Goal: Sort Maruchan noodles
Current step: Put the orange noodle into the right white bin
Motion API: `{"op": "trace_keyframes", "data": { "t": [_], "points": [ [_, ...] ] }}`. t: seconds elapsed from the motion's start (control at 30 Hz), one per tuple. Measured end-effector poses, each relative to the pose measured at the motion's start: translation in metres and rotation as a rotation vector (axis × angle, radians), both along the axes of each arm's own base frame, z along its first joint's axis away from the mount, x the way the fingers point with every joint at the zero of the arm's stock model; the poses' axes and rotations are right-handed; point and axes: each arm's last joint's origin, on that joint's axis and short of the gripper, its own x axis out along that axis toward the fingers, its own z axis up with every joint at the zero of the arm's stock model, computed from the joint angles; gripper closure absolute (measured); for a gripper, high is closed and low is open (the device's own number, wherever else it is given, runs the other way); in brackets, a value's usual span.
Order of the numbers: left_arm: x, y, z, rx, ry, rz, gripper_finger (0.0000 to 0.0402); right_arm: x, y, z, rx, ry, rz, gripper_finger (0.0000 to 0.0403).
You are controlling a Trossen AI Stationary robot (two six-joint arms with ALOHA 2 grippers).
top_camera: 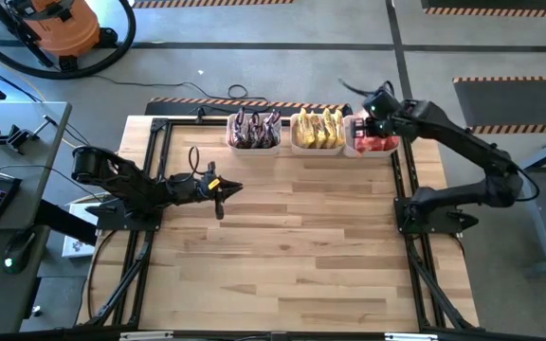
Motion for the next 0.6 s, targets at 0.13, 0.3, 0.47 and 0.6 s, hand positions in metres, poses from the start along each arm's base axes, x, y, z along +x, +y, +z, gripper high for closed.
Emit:
{"op": "trace_keyframes", "data": {
  "t": [0.13, 0.3, 0.47, 0.6],
  "points": [
    [0.0, 0.0, 0.0, 0.0, 0.0, 0.0, 0.0367, 0.002, -0.025, -0.008, -0.014, 0.015, -0.023, 0.0339],
    [0.0, 0.0, 0.0, 0.0, 0.0, 0.0, 0.0367, 0.009, -0.054, -0.028, 0.033, 0.058, -0.021, 0.0339],
    [0.0, 0.0, 0.0, 0.0, 0.0, 0.0, 0.0367, 0.015, -0.075, -0.053, 0.109, 0.136, -0.039, 0.0339],
    [0.0, 0.0, 0.0, 0.0, 0.001, 0.001, 0.0367, 0.019, -0.087, -0.069, 0.143, 0.175, -0.042, 0.0339]
  ]
}}
